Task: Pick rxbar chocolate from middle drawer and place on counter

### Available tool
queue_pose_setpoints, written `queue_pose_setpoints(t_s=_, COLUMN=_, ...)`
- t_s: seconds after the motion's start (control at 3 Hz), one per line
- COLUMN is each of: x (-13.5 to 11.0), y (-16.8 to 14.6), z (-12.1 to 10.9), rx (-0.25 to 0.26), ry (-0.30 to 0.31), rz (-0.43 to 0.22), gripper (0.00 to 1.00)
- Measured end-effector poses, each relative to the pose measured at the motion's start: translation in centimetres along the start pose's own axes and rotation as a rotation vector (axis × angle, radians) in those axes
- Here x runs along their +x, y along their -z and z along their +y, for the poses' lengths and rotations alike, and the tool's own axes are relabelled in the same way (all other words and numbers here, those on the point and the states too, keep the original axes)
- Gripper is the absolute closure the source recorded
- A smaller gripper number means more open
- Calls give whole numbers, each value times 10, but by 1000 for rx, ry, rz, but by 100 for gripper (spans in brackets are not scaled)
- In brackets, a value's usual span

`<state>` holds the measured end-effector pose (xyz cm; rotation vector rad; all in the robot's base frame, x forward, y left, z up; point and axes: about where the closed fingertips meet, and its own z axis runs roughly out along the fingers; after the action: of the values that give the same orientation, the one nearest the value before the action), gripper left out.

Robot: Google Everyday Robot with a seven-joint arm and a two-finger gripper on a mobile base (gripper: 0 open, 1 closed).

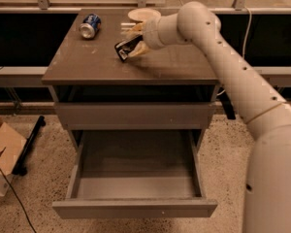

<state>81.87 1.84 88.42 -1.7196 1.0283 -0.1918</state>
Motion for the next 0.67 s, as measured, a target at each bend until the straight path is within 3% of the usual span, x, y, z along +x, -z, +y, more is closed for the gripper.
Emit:
queue_pose_setpoints(t_s=0.33, x=21, y=-36, z=7, rx=-12, ry=-38, rz=0, gripper=59)
queue_pose_setpoints(t_s=0.67, x=21, y=-39, z=6, rx=-9, ry=-40, rz=-3, gripper=36)
